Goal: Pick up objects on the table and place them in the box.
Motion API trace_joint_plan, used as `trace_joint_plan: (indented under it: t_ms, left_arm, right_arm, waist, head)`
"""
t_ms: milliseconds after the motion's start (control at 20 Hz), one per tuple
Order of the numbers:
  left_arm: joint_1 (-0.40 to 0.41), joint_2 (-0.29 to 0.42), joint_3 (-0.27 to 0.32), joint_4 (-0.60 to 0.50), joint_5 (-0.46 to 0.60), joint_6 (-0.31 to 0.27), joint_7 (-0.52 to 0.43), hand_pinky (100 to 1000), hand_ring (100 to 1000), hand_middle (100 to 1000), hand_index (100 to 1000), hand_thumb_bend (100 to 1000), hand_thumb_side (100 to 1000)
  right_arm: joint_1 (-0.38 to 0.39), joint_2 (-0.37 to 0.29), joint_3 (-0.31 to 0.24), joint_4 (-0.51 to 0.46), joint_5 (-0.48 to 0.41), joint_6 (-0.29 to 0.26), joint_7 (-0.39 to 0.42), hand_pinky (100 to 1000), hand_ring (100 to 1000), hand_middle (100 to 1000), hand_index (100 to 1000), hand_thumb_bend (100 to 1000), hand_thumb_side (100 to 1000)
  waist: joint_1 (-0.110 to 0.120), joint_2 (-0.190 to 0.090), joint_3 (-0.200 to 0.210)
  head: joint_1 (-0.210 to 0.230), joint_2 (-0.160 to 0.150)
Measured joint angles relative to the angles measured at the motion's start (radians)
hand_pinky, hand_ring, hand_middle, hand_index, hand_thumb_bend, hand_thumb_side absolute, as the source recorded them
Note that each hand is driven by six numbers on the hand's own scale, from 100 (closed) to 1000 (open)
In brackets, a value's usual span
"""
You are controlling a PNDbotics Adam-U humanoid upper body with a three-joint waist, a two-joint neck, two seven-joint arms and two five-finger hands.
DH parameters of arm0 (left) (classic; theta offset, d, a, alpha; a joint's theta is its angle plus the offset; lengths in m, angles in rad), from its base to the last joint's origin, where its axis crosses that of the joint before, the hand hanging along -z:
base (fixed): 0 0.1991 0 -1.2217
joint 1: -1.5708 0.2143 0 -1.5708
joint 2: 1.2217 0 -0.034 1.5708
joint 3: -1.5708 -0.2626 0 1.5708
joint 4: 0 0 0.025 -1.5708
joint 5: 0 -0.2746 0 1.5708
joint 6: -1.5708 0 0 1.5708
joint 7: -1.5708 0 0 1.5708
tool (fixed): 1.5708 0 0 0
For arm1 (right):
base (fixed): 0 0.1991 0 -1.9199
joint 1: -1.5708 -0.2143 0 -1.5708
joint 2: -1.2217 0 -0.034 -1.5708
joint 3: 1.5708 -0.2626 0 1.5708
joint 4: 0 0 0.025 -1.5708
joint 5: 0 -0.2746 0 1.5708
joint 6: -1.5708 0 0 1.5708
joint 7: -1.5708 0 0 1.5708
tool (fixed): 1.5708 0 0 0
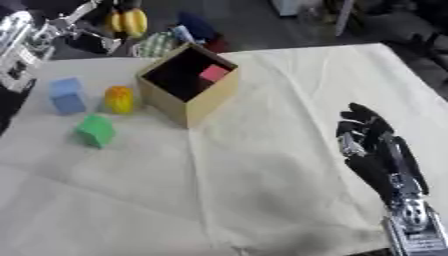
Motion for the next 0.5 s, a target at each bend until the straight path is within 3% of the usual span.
trace_joint_plan:
  t_ms: [200, 400, 500]
  left_arm:
    - [-0.034, -0.072, 0.036, 0.124, -0.060, 0.006, 0.097, 475, 431, 386, 582, 265, 100]
    - [-0.042, -0.098, 0.042, 0.179, -0.090, 0.004, 0.123, 701, 673, 642, 794, 448, 106]
    - [-0.042, -0.100, 0.041, 0.192, -0.107, -0.005, 0.093, 749, 740, 725, 843, 528, 271]
  right_arm:
    - [-0.001, 0.000, 0.006, 0.000, -0.005, 0.000, 0.005, 783, 801, 782, 897, 100, 454]
    - [-0.002, 0.001, 0.007, 0.000, -0.006, 0.000, 0.008, 783, 801, 782, 898, 100, 454]
    - [-0.004, 0.001, 0.008, 0.000, -0.006, 0.000, 0.009, 783, 801, 782, 897, 100, 454]
  waist:
    - [0.000, 0.000, -0.012]
    - [0.000, 0.000, -0.019]
    - [0.000, 0.000, -0.019]
  head:
    - [0.008, 0.000]
    - [0.013, 0.000]
    - [0.015, 0.000]
